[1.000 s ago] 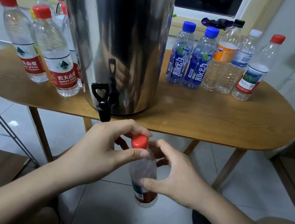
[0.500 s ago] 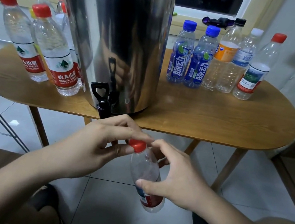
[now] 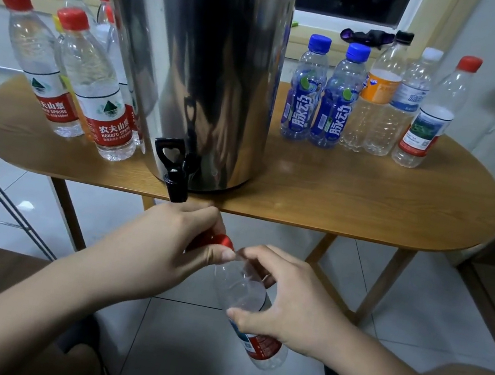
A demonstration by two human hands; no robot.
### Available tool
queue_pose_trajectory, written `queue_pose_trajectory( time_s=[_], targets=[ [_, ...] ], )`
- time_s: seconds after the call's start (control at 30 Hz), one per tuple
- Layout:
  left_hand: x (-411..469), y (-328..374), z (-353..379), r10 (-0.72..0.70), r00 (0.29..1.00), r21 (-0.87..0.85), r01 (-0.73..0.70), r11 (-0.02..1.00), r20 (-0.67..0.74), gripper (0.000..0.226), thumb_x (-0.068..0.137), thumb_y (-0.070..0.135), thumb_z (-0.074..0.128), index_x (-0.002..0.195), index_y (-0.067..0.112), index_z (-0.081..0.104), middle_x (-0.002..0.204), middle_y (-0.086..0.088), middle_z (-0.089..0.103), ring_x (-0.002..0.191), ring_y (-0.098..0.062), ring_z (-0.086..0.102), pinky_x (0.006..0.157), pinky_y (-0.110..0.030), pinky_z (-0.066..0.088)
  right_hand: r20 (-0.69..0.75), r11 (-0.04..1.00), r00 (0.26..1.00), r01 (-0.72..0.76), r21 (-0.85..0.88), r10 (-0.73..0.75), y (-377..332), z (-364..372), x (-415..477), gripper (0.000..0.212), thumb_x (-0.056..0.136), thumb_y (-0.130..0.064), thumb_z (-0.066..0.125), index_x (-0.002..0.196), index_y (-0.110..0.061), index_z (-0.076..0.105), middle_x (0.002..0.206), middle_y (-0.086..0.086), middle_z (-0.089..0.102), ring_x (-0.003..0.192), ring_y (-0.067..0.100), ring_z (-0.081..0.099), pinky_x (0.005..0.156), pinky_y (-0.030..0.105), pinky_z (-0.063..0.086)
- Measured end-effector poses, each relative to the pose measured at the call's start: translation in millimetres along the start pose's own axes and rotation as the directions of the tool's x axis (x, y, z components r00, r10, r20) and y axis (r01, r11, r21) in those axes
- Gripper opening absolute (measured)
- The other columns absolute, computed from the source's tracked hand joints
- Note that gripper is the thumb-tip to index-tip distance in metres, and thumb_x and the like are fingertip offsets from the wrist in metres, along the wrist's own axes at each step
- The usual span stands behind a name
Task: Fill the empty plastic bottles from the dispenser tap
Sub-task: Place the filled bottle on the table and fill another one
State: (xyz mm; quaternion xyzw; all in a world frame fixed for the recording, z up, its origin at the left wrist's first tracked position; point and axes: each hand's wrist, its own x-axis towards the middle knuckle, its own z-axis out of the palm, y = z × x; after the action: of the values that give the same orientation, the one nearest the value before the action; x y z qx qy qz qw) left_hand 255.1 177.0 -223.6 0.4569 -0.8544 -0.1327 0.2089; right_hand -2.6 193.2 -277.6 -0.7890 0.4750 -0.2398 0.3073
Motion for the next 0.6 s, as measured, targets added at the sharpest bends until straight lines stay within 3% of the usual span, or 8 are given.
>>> queue_pose_trajectory(
  time_s=[0.13,0.23,0.3,0.37,0.47,0.53,0.6],
  targets=[
    [-0.9,-0.5,7.3,-0.034,0.999,0.102,0.039,0.994,-0.042,0.063,0.094,0.09,0.035,0.093,0.033,0.063,0.087,0.016,0.064,0.075,-0.005,0.06,0.061,-0.034,0.053,0.009,1.0,1.0,0.003,-0.023,-0.003,0.9,2.7,1.2,0.067,0.072,-0.055,0.088,0.133,-0.042,0.062,0.111,-0.02,0.06,0.105,0.005,0.064,0.089,0.031,0.057],
    [-1.2,-4.6,8.1,0.008,0.997,0.095,-0.001,0.995,-0.071,0.056,0.095,0.087,0.048,0.096,0.035,0.067,0.085,0.02,0.063,0.078,-0.002,0.061,0.061,-0.02,0.048,0.008,0.998,1.0,0.024,-0.064,-0.023,0.8,4.3,4.7,0.068,0.072,-0.056,0.087,0.133,-0.043,0.06,0.112,-0.02,0.057,0.109,0.006,0.062,0.091,0.032,0.056],
    [-1.9,-8.2,4.5,0.062,0.997,-0.015,-0.063,0.998,-0.035,0.038,0.095,0.069,0.07,0.112,0.036,0.074,0.099,0.024,0.068,0.093,0.006,0.064,0.072,-0.011,0.048,0.009,0.995,1.0,0.029,-0.096,-0.028,0.5,2.2,7.1,0.068,0.073,-0.056,0.087,0.134,-0.044,0.058,0.115,-0.021,0.056,0.113,0.004,0.06,0.093,0.03,0.054],
    [-2.5,-10.9,-0.2,0.116,0.993,-0.109,-0.115,0.987,0.006,0.036,0.092,0.044,0.083,0.127,0.035,0.075,0.116,0.024,0.071,0.105,0.005,0.067,0.082,-0.011,0.051,0.014,0.995,1.0,0.02,-0.095,-0.018,0.4,-0.7,8.4,0.068,0.075,-0.056,0.087,0.135,-0.045,0.058,0.117,-0.022,0.056,0.115,0.002,0.059,0.095,0.029,0.054],
    [-4.6,-13.6,-2.6,0.13,0.992,-0.152,-0.128,0.98,0.002,0.042,0.087,0.024,0.09,0.126,0.034,0.078,0.113,0.025,0.072,0.099,0.007,0.067,0.081,-0.009,0.049,0.024,0.996,1.0,0.022,-0.088,-0.02,0.1,-1.5,8.5,0.069,0.074,-0.054,0.088,0.136,-0.046,0.058,0.119,-0.022,0.057,0.116,0.001,0.06,0.096,0.028,0.054],
    [-6.2,-15.4,-2.7,0.107,0.994,-0.167,-0.105,0.98,0.004,0.039,0.084,0.028,0.091,0.121,0.035,0.08,0.107,0.025,0.071,0.096,0.005,0.067,0.078,-0.008,0.048,0.038,0.996,0.999,0.031,-0.086,-0.028,0.0,-0.2,7.6,0.069,0.074,-0.054,0.089,0.135,-0.046,0.058,0.118,-0.021,0.057,0.116,0.002,0.06,0.096,0.027,0.053],
    [-8.3,-16.7,-4.1,0.057,0.998,-0.167,-0.056,0.984,0.003,0.032,0.084,0.046,0.087,0.113,0.035,0.081,0.099,0.024,0.072,0.092,0.001,0.068,0.074,-0.01,0.048,0.049,0.995,0.998,0.038,-0.093,-0.033,0.0,1.6,7.7,0.069,0.074,-0.054,0.089,0.134,-0.046,0.057,0.117,-0.021,0.056,0.115,0.002,0.059,0.095,0.028,0.054]
  ],
)
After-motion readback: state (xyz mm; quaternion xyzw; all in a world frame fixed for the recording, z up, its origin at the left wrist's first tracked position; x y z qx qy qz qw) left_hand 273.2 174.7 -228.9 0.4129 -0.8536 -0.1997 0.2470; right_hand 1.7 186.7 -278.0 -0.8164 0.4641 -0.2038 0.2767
